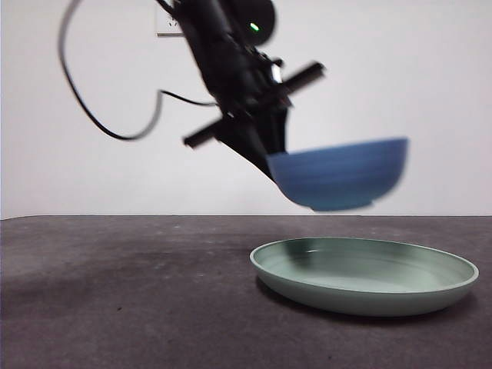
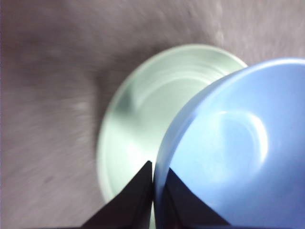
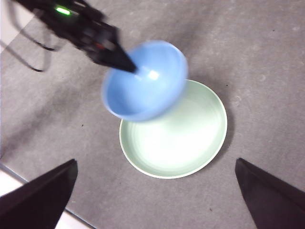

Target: Pick up the blue bowl, put it on the green plate, put it on desk

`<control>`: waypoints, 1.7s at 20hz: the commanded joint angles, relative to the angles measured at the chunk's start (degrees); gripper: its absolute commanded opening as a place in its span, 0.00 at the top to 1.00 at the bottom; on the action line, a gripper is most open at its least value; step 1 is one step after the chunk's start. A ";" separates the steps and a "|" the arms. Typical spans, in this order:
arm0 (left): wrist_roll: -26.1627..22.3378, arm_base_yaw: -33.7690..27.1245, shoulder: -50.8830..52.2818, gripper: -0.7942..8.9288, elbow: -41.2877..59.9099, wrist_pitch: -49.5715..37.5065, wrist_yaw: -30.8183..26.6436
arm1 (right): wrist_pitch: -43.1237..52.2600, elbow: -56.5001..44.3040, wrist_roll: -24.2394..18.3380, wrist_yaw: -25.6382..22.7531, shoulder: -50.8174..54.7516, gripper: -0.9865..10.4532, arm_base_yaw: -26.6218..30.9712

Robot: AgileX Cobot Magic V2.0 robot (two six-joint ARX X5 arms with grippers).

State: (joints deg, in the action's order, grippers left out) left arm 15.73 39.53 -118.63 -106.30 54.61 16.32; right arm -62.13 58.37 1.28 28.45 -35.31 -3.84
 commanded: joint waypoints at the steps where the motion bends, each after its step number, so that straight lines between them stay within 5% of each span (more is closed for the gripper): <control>1: -0.74 1.55 -4.96 0.90 -4.46 0.28 -0.79 | 0.42 1.25 -0.63 -0.02 -0.13 0.36 -0.22; 19: -1.20 4.00 -10.54 0.88 -6.91 3.96 -2.75 | 0.76 1.25 -0.63 -0.02 -0.13 0.36 -2.05; 27: -2.71 2.93 -10.51 0.42 -9.57 5.05 -2.82 | 0.72 1.25 -0.50 -0.02 -0.13 0.36 -2.05; 34: -10.47 2.32 -10.10 0.39 -25.40 22.73 -2.84 | 0.79 1.25 -0.52 -0.07 -0.13 0.36 -2.03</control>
State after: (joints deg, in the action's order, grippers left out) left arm 7.38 41.41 -127.70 -129.95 77.06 13.61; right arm -61.93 58.37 1.28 28.42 -35.29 -5.65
